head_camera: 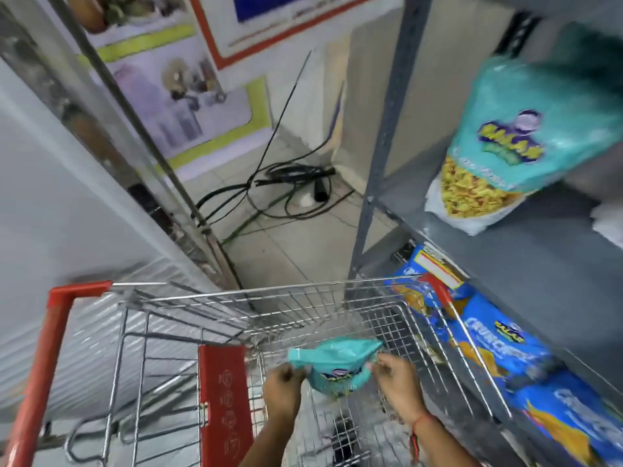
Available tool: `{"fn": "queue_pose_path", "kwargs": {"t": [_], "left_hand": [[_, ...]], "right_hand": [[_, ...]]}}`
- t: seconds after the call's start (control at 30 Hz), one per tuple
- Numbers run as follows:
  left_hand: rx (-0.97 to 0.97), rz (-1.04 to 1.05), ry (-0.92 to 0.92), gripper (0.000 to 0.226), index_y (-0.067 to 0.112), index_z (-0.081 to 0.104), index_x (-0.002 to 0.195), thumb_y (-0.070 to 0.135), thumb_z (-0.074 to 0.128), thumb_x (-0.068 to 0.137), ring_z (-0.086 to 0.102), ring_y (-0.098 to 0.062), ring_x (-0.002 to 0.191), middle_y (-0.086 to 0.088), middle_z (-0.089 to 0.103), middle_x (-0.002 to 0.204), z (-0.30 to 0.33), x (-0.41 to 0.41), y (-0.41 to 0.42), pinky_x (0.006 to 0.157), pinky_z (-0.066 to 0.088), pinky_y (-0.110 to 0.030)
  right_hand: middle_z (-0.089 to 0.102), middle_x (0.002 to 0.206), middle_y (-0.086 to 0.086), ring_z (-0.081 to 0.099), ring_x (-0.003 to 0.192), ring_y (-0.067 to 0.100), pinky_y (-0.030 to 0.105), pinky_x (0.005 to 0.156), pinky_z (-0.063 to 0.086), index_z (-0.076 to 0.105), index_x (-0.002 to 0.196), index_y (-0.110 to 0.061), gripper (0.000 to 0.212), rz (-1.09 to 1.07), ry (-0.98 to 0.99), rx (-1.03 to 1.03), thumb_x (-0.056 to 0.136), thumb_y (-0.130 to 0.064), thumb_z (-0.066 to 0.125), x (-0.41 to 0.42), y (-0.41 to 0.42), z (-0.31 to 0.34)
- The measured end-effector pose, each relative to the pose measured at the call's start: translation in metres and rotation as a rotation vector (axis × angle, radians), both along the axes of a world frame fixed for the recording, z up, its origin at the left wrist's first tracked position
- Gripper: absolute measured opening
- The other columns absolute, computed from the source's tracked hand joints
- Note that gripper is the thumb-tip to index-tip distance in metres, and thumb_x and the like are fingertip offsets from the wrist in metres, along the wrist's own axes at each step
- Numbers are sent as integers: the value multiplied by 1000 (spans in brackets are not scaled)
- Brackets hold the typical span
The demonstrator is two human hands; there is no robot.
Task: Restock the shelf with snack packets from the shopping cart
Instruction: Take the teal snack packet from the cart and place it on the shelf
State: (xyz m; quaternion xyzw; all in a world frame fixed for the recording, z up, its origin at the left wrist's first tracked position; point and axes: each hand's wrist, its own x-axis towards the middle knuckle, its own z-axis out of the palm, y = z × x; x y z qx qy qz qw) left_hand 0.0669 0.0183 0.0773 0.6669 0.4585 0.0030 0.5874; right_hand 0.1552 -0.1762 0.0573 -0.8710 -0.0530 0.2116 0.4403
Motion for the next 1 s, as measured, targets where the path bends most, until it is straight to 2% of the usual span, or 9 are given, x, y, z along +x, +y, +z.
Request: {"fn": "queue_pose_path", "kwargs": {"t": [0.1, 0.23, 0.3, 0.43, 0.57, 0.63, 0.73, 0.83, 1.0], "left_hand": [[-48, -104, -161, 28, 9, 63, 58, 31, 75, 70, 55, -16, 59, 6, 62, 54, 25, 10, -2, 56, 45, -27], [-94, -303, -408, 29, 15, 59, 52, 12, 70, 78, 47, 0, 51, 14, 55, 44, 106, 28, -21, 55, 42, -21], [-90, -426, -531, 37, 18, 52, 51, 2, 64, 81, 40, 6, 40, 14, 49, 35, 152, 40, -32, 45, 34, -10], [-3, -642, -729, 36, 19, 49, 48, 15, 68, 79, 35, 2, 42, 11, 45, 36, 238, 66, -54, 46, 31, -25], [-43, -773, -860, 27, 12, 54, 56, 8, 68, 79, 44, -2, 46, 12, 54, 42, 338, 78, -85, 46, 36, -18], [-55, -808, -906, 23, 16, 58, 58, 12, 72, 75, 47, -8, 52, 11, 56, 45, 380, 80, -101, 48, 39, -19], [-100, -875, -917, 18, 16, 64, 59, 14, 74, 74, 56, -12, 57, 2, 65, 60, 424, 77, -124, 58, 45, -23], [-97, -915, -920, 15, 18, 65, 63, 17, 73, 75, 59, -5, 58, 4, 67, 66, 448, 70, -141, 60, 48, -18], [-116, -938, -879, 7, 16, 69, 71, 20, 75, 74, 64, -13, 76, -6, 72, 87, 446, 70, -157, 78, 53, -27]], "right_hand": [[53, 51, 6, 48, 48, 18, 28, 49, 33, 53, 57, -6, 38, -100, -90, 1, 83, -31, 65, -10, -23, 39], [66, 65, 21, 64, 65, 35, 43, 60, 49, 60, 67, 2, 66, -226, -287, 2, 69, -63, 54, -17, -53, 106], [69, 67, 20, 65, 68, 35, 44, 63, 50, 62, 71, 2, 60, -270, -416, -47, 71, -57, 50, -25, -68, 158], [71, 72, 26, 66, 73, 39, 46, 69, 52, 67, 74, 4, 37, -469, -641, -4, 78, -33, 62, -40, -99, 262], [69, 71, 7, 59, 66, 9, 26, 63, 46, 72, 79, -4, 12, -610, -729, 191, 83, -14, 66, -62, -127, 354], [68, 62, -5, 56, 55, -4, 17, 56, 46, 71, 78, -10, 7, -657, -751, 321, 82, -11, 65, -74, -141, 391], [65, 48, -16, 53, 46, -5, 12, 48, 42, 69, 72, -17, 13, -698, -785, 388, 83, -13, 63, -91, -160, 429], [68, 62, -8, 53, 53, 1, 16, 54, 42, 68, 71, -17, 15, -710, -779, 430, 84, -17, 62, -104, -172, 449], [69, 77, 4, 54, 60, 8, 24, 61, 42, 70, 77, -14, 11, -742, -718, 512, 85, -15, 62, -115, -185, 449]]}}
